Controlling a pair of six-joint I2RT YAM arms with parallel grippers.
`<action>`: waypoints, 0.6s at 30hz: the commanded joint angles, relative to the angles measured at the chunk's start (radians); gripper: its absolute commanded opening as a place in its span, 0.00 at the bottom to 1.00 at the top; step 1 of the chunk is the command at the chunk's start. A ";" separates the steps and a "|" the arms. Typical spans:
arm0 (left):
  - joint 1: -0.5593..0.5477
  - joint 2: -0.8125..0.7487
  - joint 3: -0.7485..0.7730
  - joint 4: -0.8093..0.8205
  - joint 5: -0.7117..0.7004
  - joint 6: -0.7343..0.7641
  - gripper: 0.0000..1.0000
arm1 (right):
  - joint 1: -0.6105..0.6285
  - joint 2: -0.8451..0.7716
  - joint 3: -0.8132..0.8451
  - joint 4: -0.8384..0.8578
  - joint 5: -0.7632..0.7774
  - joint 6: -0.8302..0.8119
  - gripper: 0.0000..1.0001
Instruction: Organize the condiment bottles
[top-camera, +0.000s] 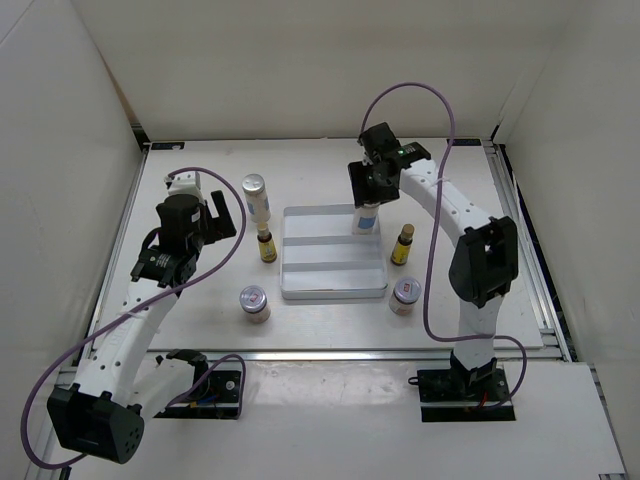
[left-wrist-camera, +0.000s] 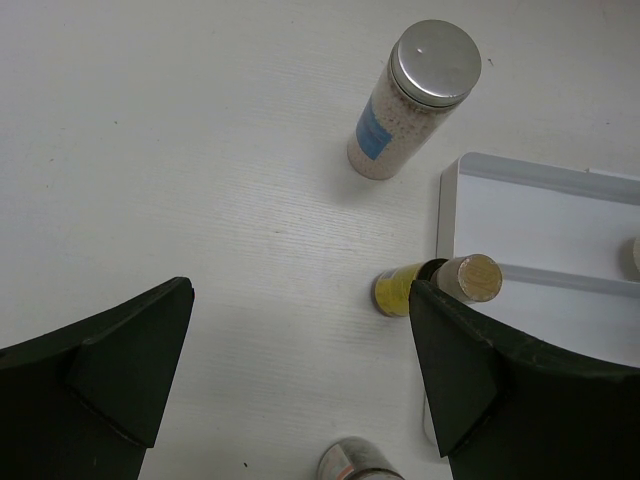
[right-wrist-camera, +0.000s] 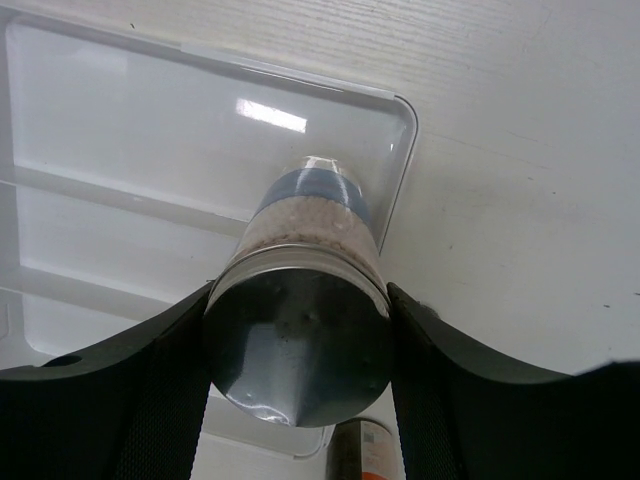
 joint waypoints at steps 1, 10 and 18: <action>-0.003 -0.016 0.020 -0.005 -0.012 0.000 0.99 | 0.009 -0.013 0.002 0.069 -0.013 0.016 0.07; -0.003 0.027 0.029 0.006 0.042 0.009 0.99 | 0.020 -0.030 0.004 0.057 0.055 0.035 1.00; 0.009 0.218 0.320 -0.069 0.103 -0.011 0.99 | 0.031 -0.128 0.045 0.023 0.069 0.044 1.00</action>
